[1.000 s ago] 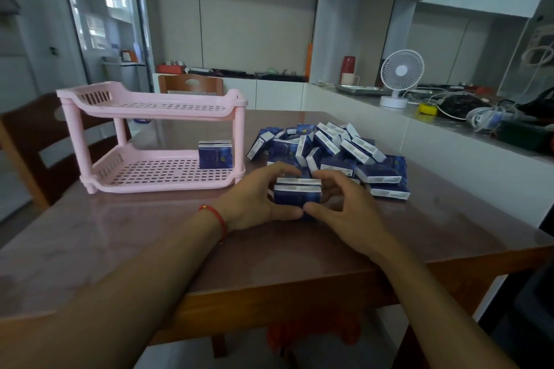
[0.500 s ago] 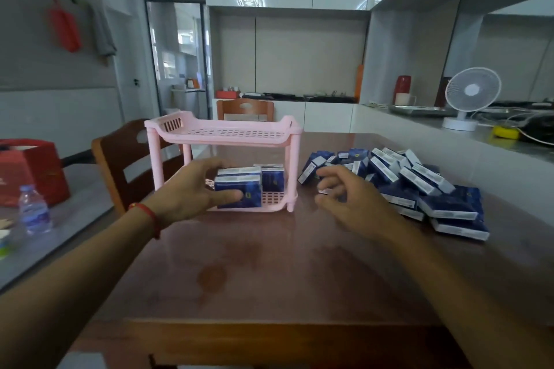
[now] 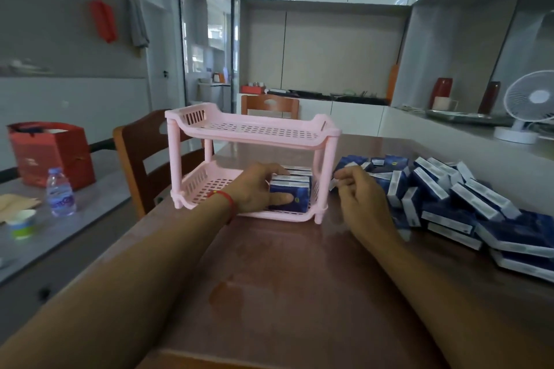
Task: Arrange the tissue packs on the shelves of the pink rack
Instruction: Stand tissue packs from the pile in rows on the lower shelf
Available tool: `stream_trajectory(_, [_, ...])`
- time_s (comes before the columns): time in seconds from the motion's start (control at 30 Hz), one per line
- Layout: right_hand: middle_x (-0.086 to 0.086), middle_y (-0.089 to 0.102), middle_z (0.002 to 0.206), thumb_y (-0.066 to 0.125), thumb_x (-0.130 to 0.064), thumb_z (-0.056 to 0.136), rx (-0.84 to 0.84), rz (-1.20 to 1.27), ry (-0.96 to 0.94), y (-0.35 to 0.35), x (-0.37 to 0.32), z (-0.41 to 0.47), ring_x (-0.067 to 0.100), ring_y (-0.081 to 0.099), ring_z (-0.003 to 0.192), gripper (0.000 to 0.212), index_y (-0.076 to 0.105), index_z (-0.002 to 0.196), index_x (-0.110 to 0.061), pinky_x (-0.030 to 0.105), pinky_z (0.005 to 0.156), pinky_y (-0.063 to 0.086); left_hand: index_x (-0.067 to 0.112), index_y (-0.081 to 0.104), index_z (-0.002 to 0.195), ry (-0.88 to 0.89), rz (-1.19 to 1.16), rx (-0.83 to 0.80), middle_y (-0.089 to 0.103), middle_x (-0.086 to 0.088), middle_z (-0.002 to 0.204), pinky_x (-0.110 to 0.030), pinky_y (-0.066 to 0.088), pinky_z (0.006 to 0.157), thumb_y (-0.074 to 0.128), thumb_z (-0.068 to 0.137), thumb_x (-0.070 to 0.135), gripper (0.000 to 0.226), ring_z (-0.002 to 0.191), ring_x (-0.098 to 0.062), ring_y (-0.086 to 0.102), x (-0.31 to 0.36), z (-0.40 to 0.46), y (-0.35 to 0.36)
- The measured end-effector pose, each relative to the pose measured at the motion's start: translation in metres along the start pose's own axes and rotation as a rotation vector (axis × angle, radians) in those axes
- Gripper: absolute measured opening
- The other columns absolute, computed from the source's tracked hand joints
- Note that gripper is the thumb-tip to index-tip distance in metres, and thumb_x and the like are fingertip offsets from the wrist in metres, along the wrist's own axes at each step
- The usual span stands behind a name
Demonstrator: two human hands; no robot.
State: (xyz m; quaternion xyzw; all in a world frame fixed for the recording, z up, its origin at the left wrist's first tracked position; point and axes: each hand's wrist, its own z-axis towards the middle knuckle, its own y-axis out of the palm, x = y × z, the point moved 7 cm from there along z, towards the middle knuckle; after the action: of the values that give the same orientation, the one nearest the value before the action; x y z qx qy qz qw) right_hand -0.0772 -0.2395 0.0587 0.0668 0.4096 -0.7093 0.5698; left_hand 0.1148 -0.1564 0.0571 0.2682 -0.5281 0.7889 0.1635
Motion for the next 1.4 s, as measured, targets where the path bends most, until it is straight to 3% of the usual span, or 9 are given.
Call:
stream_trajectory(0.07, [-0.004, 0.061, 0.098, 0.047, -0.006, 0.100, 0.014, 0.003, 0.008, 0.001, 0.000, 0.002, 0.005, 0.056, 0.080, 0.015, 0.060, 0.106, -0.011, 0.014, 0.070, 0.044, 0.018, 0.063, 0.122, 0.004, 0.023, 0.014, 0.067, 0.000, 0.105, -0.006, 0.046, 0.069, 0.080, 0.082, 0.027, 0.045, 0.081, -0.004, 0.061, -0.001, 0.001, 0.001])
stream_trajectory(0.17, [-0.005, 0.061, 0.100, 0.048, -0.008, 0.101, 0.031, 0.002, 0.018, 0.002, 0.000, 0.003, -0.007, 0.054, 0.078, 0.015, 0.061, 0.108, -0.011, 0.005, 0.066, 0.038, 0.021, 0.059, 0.127, 0.000, 0.095, 0.049, 0.065, -0.004, 0.115, -0.023, 0.051, 0.083, 0.082, 0.079, 0.036, 0.055, 0.092, -0.015, 0.062, -0.003, 0.003, 0.002])
stream_trajectory(0.23, [-0.005, 0.061, 0.101, 0.049, -0.007, 0.101, 0.030, -0.010, 0.002, 0.002, -0.002, 0.003, -0.003, 0.054, 0.077, 0.015, 0.061, 0.108, -0.011, 0.003, 0.064, 0.037, 0.020, 0.049, 0.134, -0.019, 0.109, 0.051, 0.057, -0.001, 0.118, -0.026, 0.050, 0.086, 0.084, 0.075, 0.037, 0.071, 0.098, -0.017, 0.059, -0.003, 0.001, 0.002])
stream_trajectory(0.33, [-0.001, 0.064, 0.101, 0.051, -0.005, 0.099, 0.054, -0.010, -0.024, -0.002, -0.006, 0.003, 0.005, 0.056, 0.080, 0.014, 0.062, 0.106, -0.008, 0.003, 0.065, 0.038, 0.017, 0.040, 0.137, -0.042, 0.095, 0.038, 0.053, 0.000, 0.116, -0.022, 0.046, 0.081, 0.088, 0.071, 0.025, 0.082, 0.095, -0.016, 0.057, -0.003, -0.003, 0.001])
stream_trajectory(0.5, [0.004, 0.068, 0.100, 0.053, -0.005, 0.097, 0.070, 0.017, -0.001, -0.006, -0.004, 0.003, 0.015, 0.061, 0.086, 0.014, 0.065, 0.101, -0.009, 0.011, 0.069, 0.041, 0.015, 0.040, 0.137, -0.065, 0.110, 0.062, 0.064, -0.004, 0.112, -0.026, 0.049, 0.083, 0.086, 0.073, 0.020, 0.080, 0.092, -0.019, 0.061, -0.001, -0.003, 0.004])
stream_trajectory(0.73, [0.002, 0.068, 0.099, 0.053, -0.006, 0.097, 0.046, 0.013, 0.002, -0.007, -0.004, 0.000, 0.012, 0.060, 0.086, 0.015, 0.067, 0.102, -0.009, 0.009, 0.070, 0.041, 0.014, 0.041, 0.137, -0.091, 0.121, 0.094, 0.062, -0.011, 0.125, -0.033, 0.052, 0.094, 0.086, 0.073, 0.019, 0.079, 0.107, -0.026, 0.062, 0.000, 0.003, 0.010])
stream_trajectory(1.0, [0.000, 0.065, 0.096, 0.053, -0.005, 0.097, 0.023, 0.015, -0.007, -0.005, -0.005, -0.001, 0.011, 0.060, 0.083, 0.015, 0.067, 0.099, -0.011, 0.018, 0.071, 0.048, 0.014, 0.042, 0.137, -0.104, 0.138, 0.116, 0.064, -0.011, 0.124, -0.029, 0.049, 0.090, 0.084, 0.075, 0.022, 0.076, 0.107, -0.027, 0.062, -0.001, 0.003, 0.010])
stream_trajectory(1.23, [0.000, 0.066, 0.097, 0.054, -0.005, 0.096, 0.025, 0.006, -0.011, -0.007, -0.005, -0.002, 0.011, 0.060, 0.084, 0.014, 0.067, 0.101, -0.010, 0.015, 0.071, 0.046, 0.014, 0.036, 0.142, -0.135, 0.090, 0.077, 0.063, -0.010, 0.123, -0.026, 0.046, 0.086, 0.086, 0.073, 0.020, 0.085, 0.100, -0.023, 0.061, -0.003, 0.002, 0.009])
stream_trajectory(1.4, [0.002, 0.068, 0.094, 0.056, 0.000, 0.092, 0.138, -0.037, -0.013, -0.030, -0.005, -0.001, 0.014, 0.062, 0.082, 0.018, 0.069, 0.097, -0.010, 0.022, 0.073, 0.050, 0.016, 0.037, 0.143, -0.118, 0.161, 0.121, 0.058, -0.012, 0.129, -0.037, 0.052, 0.095, 0.079, 0.079, 0.019, 0.077, 0.110, -0.028, 0.060, 0.003, -0.010, 0.000])
